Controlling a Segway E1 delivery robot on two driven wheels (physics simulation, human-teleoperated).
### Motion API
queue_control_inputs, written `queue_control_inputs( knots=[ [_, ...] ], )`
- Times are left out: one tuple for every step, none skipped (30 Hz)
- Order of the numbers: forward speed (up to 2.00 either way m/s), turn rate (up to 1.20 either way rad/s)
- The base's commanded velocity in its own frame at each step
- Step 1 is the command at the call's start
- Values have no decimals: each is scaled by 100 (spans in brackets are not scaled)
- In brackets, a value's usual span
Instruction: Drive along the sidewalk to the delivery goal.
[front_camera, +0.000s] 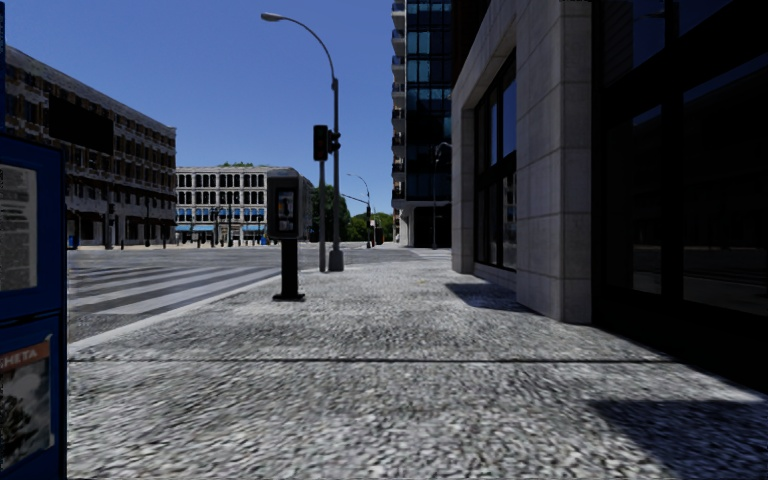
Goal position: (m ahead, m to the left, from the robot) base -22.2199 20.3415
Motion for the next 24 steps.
queue_control_inputs(
  knots=[
    [200,7],
    [200,19],
    [200,19],
    [200,29],
    [200,35],
    [200,39],
    [200,39],
    [200,42],
    [200,45],
    [200,48],
    [200,50],
    [200,50],
    [200,51],
    [200,53],
    [200,54],
    [200,54],
    [200,54],
    [200,54],
    [200,54],
    [200,54],
    [200,54],
    [200,54],
    [200,54],
    [200,54]
  ],
)
